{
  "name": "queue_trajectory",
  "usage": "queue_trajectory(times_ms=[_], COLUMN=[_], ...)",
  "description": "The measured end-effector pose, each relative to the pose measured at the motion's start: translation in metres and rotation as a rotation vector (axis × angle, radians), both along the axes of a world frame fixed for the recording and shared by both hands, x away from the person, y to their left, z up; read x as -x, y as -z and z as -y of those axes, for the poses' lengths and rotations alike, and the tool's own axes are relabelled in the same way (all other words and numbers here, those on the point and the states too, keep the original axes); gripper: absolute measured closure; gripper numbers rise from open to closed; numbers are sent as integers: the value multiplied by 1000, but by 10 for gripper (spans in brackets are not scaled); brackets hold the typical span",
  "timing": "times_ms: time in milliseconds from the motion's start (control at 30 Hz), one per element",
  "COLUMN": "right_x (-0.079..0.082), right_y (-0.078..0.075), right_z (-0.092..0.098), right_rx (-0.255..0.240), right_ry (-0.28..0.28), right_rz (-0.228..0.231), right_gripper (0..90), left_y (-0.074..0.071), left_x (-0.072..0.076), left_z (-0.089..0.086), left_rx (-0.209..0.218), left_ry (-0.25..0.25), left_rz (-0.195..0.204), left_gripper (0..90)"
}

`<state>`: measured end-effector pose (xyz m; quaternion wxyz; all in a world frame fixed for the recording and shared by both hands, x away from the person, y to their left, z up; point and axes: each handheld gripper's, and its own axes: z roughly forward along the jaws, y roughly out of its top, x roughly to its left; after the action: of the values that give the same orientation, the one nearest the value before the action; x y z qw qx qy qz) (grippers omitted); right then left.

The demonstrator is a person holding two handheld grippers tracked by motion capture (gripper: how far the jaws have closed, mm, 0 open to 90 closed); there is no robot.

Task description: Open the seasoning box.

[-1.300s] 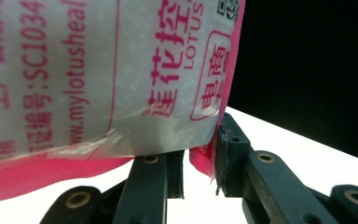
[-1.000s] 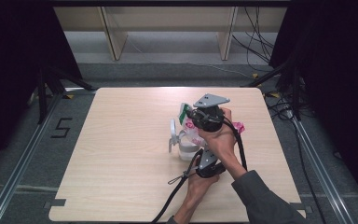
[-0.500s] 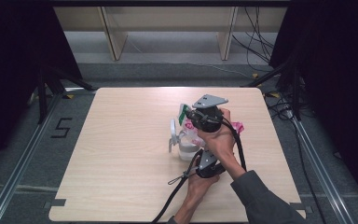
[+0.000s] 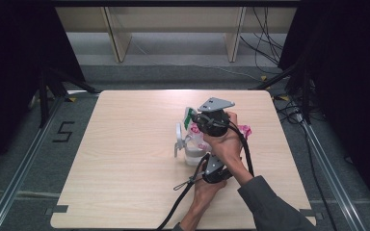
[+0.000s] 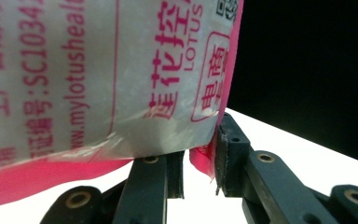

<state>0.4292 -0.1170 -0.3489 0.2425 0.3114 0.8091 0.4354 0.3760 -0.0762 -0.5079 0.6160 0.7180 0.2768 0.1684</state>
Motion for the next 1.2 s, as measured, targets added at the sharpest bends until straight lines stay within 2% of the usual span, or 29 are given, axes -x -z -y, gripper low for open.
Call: queue_trajectory(times_ms=[33, 100, 167, 200, 300, 367, 433, 467, 500, 567, 700, 800, 833, 867, 1100, 1200], right_x=[1, 0, 1, 1, 1, 0, 1, 1, 2, 0, 1, 1, 1, 1, 0, 1], right_y=[0, -1, 0, 0, 1, 0, 2, 1, 1, 0, 0, 0, 0, -1, 0, 0], right_z=[0, 2, 0, 0, -1, 0, -2, -1, -2, 0, 0, -1, 0, 0, 1, 0], right_rx=[-13, -6, -17, 4, 0, 3, -2, 16, -3, -2, 5, -16, -8, -5, -7, -13], right_ry=[13, 0, 12, 0, 6, -5, 10, -2, 13, -11, -7, 10, 0, -5, -2, 3], right_rz=[-12, -8, -14, -11, -1, 4, -8, -12, -15, -3, -6, -7, 2, -9, 16, -18], right_gripper=[898, 898, 897, 897, 897, 897, 897, 896, 896, 896, 896, 896, 896, 896, 896, 896], left_y=[0, 0, 0, 1, 1, 0, 0, 0, 0, 0, 0, 0, 0, 0, 0, 0], left_x=[0, 0, -1, -1, -1, -1, -1, -1, -1, -1, -1, 0, 0, -1, -1, 0], left_z=[0, 0, 1, 0, 0, 0, 0, 0, 0, -1, 0, 0, 0, 0, 0, 0], left_rx=[-8, -7, -2, 0, 7, -3, -1, -3, -4, -6, -6, -7, -6, -6, -5, -5], left_ry=[-3, 0, 0, 4, 0, 1, 7, 4, 2, -4, -4, -4, -5, -5, -5, -5], left_rz=[2, 3, 4, -1, 2, 3, -1, 3, 4, 4, 3, 4, 4, 4, 6, 4], left_gripper=[751, 751, 751, 751, 752, 751, 751, 751, 751, 751, 752, 752, 752, 752, 752, 751])
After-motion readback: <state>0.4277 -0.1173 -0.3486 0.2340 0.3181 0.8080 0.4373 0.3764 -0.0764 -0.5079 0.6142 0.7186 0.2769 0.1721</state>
